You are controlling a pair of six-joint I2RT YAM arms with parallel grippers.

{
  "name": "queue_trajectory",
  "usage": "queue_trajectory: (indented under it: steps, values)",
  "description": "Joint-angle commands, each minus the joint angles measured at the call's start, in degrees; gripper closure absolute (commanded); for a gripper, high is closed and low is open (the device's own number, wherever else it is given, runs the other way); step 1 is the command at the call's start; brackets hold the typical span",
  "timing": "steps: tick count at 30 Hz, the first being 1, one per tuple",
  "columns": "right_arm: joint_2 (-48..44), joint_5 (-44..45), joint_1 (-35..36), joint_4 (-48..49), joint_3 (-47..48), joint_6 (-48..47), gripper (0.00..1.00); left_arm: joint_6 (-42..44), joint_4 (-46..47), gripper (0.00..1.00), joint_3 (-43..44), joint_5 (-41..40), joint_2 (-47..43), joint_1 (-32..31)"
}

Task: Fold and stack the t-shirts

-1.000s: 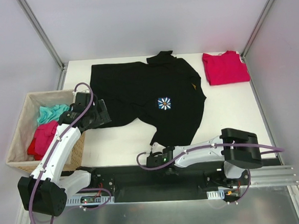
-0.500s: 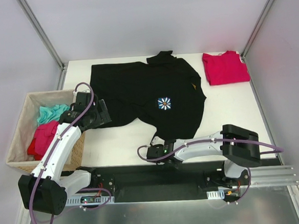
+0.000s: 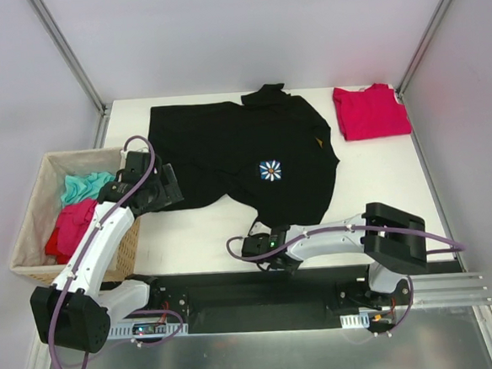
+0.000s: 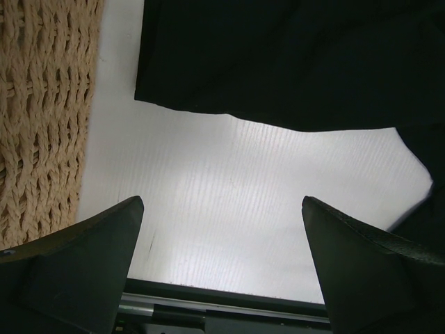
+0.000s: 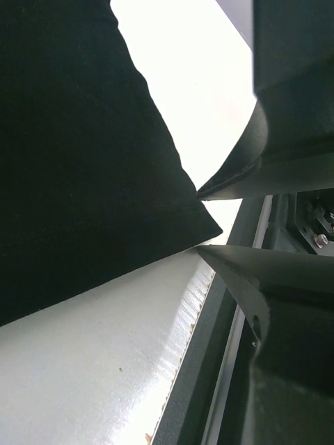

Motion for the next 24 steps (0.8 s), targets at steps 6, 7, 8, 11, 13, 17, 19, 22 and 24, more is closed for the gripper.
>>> queue_trajectory:
  steps: [6, 7, 8, 11, 13, 17, 19, 22, 24]
  values:
    - [1.3, -3.2, -1.0, -0.5, -1.1, 0.2, 0.7, 1.4, 0.4, 0.01, 0.4, -1.2, 0.7, -0.1]
    - [1.4, -3.2, -1.0, -0.5, -1.2, 0.3, 0.72, 1.4, 0.3, 0.01, 0.4, -1.2, 0.7, -0.1]
    - [1.4, -3.3, -1.1, -0.5, -1.2, 0.2, 0.73, 1.4, 0.4, 0.01, 0.4, -1.2, 0.8, -0.1]
    - [1.5, -3.9, -1.4, -0.3, -1.4, 0.2, 0.76, 1.3, 0.3, 0.01, 0.4, -1.3, 0.8, -0.1]
    - [1.7, -4.1, -1.7, -0.2, -1.4, 0.3, 0.83, 1.4, 0.4, 0.01, 0.4, -1.3, 0.8, -0.1]
    - [2.3, -4.1, -1.9, -0.3, -1.4, 0.5, 0.99, 1.4, 0.3, 0.01, 0.2, -1.7, 0.8, -0.1]
    - [2.3, -4.1, -1.9, -0.4, -1.5, 0.5, 0.99, 1.4, 0.3, 0.03, 0.2, -2.1, 0.6, -0.1]
    - [2.0, -4.3, -1.9, -0.1, -1.6, 0.4, 0.99, 0.8, 0.4, 0.02, 0.1, -1.8, 0.0, 0.3]
    - [1.8, -4.2, -2.0, 0.0, -1.8, 0.5, 0.99, 0.6, 0.4, 0.01, -0.2, 1.2, 0.2, 1.3]
